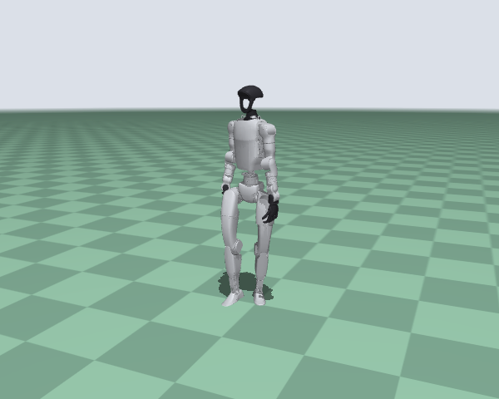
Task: In place motions
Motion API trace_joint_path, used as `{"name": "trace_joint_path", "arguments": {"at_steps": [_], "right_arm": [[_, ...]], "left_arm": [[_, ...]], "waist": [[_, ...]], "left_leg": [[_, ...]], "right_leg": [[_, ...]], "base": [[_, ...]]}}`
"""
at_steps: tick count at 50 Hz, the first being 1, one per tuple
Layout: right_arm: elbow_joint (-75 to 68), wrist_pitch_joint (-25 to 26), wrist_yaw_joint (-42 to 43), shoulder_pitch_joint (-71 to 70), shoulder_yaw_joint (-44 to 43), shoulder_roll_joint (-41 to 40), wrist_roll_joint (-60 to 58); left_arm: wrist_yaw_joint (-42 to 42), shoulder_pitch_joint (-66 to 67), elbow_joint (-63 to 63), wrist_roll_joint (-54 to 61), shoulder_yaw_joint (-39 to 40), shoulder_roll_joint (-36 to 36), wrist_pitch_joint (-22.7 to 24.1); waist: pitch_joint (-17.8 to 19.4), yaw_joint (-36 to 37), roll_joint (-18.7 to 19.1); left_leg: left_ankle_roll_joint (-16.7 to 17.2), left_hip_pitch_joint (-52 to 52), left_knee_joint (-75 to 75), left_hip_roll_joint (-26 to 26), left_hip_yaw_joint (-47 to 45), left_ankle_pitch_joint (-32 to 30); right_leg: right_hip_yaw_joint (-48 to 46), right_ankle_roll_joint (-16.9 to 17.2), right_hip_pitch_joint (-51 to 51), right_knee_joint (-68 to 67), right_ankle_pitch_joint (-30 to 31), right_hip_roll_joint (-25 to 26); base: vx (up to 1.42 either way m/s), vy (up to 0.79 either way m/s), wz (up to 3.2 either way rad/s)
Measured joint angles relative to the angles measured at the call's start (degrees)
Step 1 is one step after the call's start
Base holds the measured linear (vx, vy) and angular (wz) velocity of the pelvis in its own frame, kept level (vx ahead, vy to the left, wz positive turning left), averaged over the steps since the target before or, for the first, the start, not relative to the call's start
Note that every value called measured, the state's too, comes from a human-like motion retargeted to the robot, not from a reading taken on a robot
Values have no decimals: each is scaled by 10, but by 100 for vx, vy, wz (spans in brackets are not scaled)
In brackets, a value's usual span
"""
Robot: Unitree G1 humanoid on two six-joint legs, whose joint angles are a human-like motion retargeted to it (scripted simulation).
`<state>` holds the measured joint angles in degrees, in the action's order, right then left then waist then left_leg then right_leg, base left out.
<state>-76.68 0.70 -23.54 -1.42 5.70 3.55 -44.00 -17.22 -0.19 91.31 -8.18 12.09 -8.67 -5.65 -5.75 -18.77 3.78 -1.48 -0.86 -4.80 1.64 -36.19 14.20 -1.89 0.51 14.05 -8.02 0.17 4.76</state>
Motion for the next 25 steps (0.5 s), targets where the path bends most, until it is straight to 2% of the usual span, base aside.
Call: {"name": "trace_joint_path", "arguments": {"at_steps": [5,10,17,25], "right_arm": [[-35,30,39,-9,-28,19,18],[-63,47,76,-9,-80,45,69],[-101,64,129,18,-140,77,129],[-133,67,149,60,-157,77,154]], "left_arm": [[-2,-8,3,3,-4,-1,0],[1,-34,1,-4,-18,-6,-3],[3,-81,-34,-8,-45,-13,-5],[-4,-106,-107,-1,-68,2,12]], "waist": [[11,-43,16],[42,-100,42],[70,-178,75],[73,-171,83]], "left_leg": [[14,23,2,12,-105,19],[21,38,9,22,-164,28],[23,27,17,33,-177,29],[25,21,24,31,-182,26]], "right_leg": [[49,9,10,6,10,23],[78,10,15,8,15,50],[86,6,31,7,17,70],[84,3,40,8,18,74]], "base": [[-18,3,-185],[-18,10,-111],[-11,10,-23],[-1,2,-3]]}}
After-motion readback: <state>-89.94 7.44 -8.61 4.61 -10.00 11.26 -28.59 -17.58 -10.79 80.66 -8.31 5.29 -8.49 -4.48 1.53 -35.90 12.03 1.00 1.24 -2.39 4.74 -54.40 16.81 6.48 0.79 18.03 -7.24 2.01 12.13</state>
